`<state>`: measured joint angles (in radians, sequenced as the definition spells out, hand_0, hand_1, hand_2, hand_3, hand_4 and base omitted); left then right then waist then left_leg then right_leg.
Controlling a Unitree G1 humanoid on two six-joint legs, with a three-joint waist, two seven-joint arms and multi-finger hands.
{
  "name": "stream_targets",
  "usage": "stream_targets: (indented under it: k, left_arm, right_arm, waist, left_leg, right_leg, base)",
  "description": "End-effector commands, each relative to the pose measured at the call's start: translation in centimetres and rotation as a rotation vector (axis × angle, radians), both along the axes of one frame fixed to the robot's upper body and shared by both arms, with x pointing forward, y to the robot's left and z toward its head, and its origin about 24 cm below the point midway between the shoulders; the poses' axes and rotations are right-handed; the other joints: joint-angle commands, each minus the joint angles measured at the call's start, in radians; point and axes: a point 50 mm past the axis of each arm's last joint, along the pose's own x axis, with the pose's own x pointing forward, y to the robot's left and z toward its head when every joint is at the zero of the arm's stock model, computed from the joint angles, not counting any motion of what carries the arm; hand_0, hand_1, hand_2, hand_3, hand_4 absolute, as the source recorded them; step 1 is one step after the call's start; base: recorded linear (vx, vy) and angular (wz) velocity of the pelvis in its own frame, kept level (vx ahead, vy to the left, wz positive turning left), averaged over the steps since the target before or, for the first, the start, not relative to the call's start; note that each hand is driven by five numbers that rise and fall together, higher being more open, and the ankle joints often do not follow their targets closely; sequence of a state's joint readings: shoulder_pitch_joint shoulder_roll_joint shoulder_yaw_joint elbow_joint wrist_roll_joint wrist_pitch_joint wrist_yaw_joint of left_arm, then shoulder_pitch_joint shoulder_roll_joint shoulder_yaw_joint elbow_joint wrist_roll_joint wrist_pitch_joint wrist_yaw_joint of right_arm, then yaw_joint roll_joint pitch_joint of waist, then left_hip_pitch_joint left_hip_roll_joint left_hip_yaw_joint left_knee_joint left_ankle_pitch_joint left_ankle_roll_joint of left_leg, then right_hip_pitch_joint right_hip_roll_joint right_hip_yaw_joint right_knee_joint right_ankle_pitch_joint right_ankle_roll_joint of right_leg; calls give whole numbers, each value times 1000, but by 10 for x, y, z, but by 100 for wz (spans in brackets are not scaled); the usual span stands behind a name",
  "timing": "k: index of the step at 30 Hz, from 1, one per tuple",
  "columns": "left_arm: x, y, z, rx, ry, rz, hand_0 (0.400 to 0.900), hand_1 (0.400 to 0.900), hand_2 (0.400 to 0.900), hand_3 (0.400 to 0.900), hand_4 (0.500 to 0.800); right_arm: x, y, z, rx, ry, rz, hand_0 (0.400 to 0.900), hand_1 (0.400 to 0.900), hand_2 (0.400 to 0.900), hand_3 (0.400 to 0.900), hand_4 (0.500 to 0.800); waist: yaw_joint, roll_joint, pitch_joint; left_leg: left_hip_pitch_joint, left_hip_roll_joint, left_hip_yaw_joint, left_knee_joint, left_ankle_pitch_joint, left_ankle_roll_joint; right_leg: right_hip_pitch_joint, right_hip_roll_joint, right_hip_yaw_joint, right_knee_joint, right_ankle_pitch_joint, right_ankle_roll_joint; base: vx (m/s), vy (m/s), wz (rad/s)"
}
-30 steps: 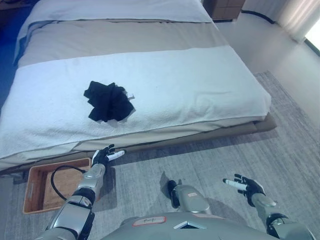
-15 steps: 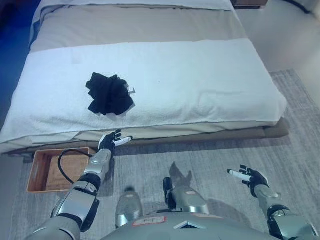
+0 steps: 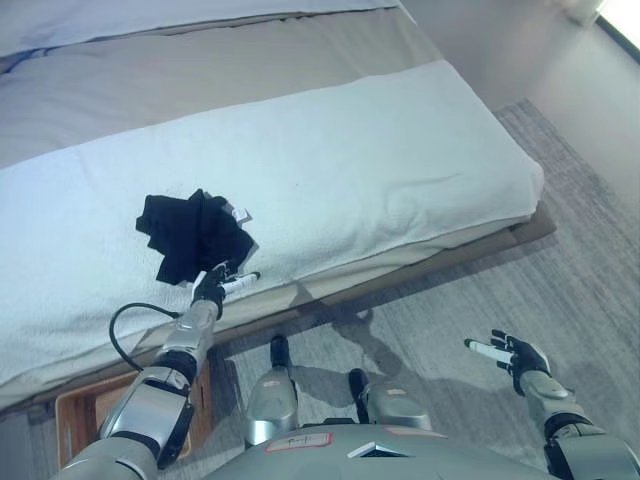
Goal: Put the clothes on the bed into the basket.
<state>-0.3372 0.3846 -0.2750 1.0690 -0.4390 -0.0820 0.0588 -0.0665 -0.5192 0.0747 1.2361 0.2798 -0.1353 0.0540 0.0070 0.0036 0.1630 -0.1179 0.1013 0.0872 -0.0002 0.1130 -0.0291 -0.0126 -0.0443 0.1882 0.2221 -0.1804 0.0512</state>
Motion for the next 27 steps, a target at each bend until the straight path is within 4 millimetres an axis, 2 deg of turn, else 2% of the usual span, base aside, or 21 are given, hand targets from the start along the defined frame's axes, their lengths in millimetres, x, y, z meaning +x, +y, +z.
stream_targets:
  k: [1, 4, 6, 8, 10, 14, 17, 19, 22, 24, 25, 26, 27]
  left_arm:
    - [33, 28, 55, 51, -282, 64, 900, 900, 900, 900, 800]
    - [33, 31, 60, 62, -308, 68, 900, 900, 900, 900, 800]
    - [31, 34, 62, 71, -317, 65, 900, 900, 900, 900, 800]
    - [31, 36, 64, 73, -324, 67, 900, 900, 900, 900, 800]
    - [31, 37, 65, 81, -328, 69, 900, 900, 900, 900, 800]
    - [34, 40, 69, 112, -329, 72, 900, 900, 900, 900, 800]
    - [38, 41, 72, 141, -332, 67, 900, 900, 900, 900, 800]
    - [43, 39, 75, 157, -337, 56, 900, 900, 900, 900, 800]
    - [57, 35, 91, 184, -388, 38, 900, 900, 900, 900, 800]
    - [65, 35, 101, 207, -414, 33, 900, 900, 900, 900, 800]
    - [68, 35, 106, 232, -423, 28, 900, 900, 900, 900, 800]
    - [69, 35, 108, 252, -427, 18, 900, 900, 900, 900, 800]
    - [71, 38, 116, 303, -448, 14, 900, 900, 900, 900, 800]
  right_arm:
    - [25, -9, 18, -57, -87, 64, 900, 900, 900, 900, 800]
    - [34, -3, 19, -42, -110, 84, 900, 900, 900, 900, 800]
    - [41, 1, 21, -36, -129, 110, 900, 900, 900, 900, 800]
    - [46, 2, 23, -35, -146, 123, 900, 900, 900, 900, 800]
    - [52, 3, 27, -35, -169, 135, 900, 900, 900, 900, 800]
    - [54, 7, 27, -27, -179, 144, 900, 900, 900, 900, 800]
    - [52, 2, 28, -32, -185, 127, 900, 900, 900, 900, 800]
    - [51, -1, 30, -39, -192, 115, 900, 900, 900, 900, 800]
    - [57, -4, 36, -45, -226, 108, 900, 900, 900, 900, 800]
    - [64, -4, 40, -50, -247, 105, 900, 900, 900, 900, 800]
    - [64, -4, 40, -49, -249, 99, 900, 900, 900, 900, 800]
    - [61, -2, 37, -36, -244, 89, 900, 900, 900, 900, 800]
    - [64, 2, 36, -29, -248, 99, 900, 900, 900, 900, 800]
  waist:
    - [29, -67, -95]
    - [43, -92, -105]
    - [58, -110, -106]
    - [65, -111, -99]
    - [64, -102, -79]
    - [53, -89, -49]
    - [30, -81, -26]
    - [5, -86, -5]
    - [-26, -117, 47]
    - [-35, -143, 72]
    - [-52, -150, 82]
    - [-48, -159, 83]
    - [-42, -170, 92]
  left_leg:
    - [-160, 12, -11, 93, 37, -29]
    - [-171, -5, 13, 120, 1, -19]
    - [-171, -23, 24, 134, -30, -6]
    - [-157, -39, 24, 140, -55, 14]
    - [-139, -60, 10, 145, -73, 39]
    - [-63, -97, -17, 122, -103, 65]
    - [-36, -109, -47, 116, -118, 57]
    - [-28, -115, -70, 134, -140, 44]
    - [-39, -127, -100, 217, -191, 21]
    - [-45, -126, -103, 259, -232, 10]
    - [-43, -131, -129, 265, -244, 10]
    - [-50, -132, -143, 298, -263, 9]
    - [-60, -135, -145, 303, -267, 10]
  right_leg:
    - [151, -115, -12, -44, 134, 126]
    - [131, -168, -25, -46, 232, 164]
    - [105, -206, -48, -14, 324, 187]
    - [67, -224, -56, 59, 395, 177]
    - [38, -225, -55, 156, 463, 150]
    - [-51, -249, -95, 243, 497, 121]
    - [-123, -249, -95, 186, 440, 110]
    - [-154, -255, -126, 119, 381, 117]
    - [-211, -263, -181, -12, 368, 141]
    - [-246, -274, -238, -106, 382, 157]
    - [-266, -248, -204, -119, 382, 160]
    - [-240, -240, -189, -127, 371, 158]
    - [-241, -228, -181, -136, 405, 161]
  base:
    - [203, 199, -31]
    - [158, 164, -20]
    - [149, 189, -19]
    - [146, 221, -5]
    - [106, 252, 12]
    - [113, 186, 30]
    - [160, 29, 52]
    - [152, -61, 74]
    - [83, -153, 72]
    - [88, -173, 54]
    - [138, -151, 65]
    - [87, -142, 54]
    - [11, -130, 10]
